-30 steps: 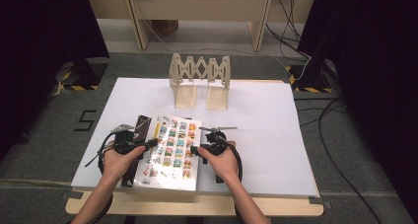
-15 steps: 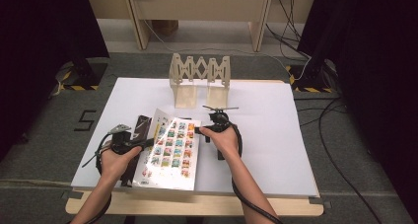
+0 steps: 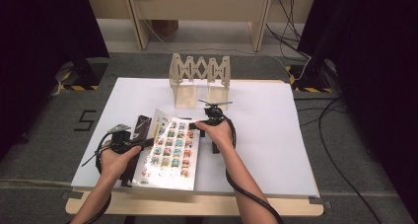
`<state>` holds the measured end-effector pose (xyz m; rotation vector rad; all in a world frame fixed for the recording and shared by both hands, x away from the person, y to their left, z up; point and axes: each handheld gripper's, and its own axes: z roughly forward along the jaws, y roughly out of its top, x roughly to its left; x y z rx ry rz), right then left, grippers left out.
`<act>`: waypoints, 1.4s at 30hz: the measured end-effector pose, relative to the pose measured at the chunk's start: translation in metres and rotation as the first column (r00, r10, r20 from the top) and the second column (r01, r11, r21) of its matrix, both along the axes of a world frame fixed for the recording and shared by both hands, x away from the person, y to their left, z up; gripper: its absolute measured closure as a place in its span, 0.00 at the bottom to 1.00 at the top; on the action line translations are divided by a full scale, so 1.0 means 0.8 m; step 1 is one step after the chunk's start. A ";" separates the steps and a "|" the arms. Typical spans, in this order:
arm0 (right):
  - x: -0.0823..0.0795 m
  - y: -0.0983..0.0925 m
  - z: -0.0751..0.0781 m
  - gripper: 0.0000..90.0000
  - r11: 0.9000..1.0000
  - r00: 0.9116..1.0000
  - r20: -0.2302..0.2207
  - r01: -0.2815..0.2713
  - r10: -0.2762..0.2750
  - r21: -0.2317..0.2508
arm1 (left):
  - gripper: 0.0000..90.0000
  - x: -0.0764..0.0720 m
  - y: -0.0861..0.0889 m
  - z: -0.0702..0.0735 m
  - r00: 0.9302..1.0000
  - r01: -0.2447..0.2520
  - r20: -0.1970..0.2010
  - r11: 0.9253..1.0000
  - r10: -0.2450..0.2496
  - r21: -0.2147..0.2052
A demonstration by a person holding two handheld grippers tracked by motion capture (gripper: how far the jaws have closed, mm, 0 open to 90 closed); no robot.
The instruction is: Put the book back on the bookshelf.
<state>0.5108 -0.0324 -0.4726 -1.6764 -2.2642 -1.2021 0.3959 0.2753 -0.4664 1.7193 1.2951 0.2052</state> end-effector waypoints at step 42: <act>0.003 -0.007 -0.010 0.53 0.983 0.991 -0.082 0.114 -0.103 0.141 | 0.84 0.008 -0.007 0.000 1.000 0.015 -0.012 0.999 -0.015 0.030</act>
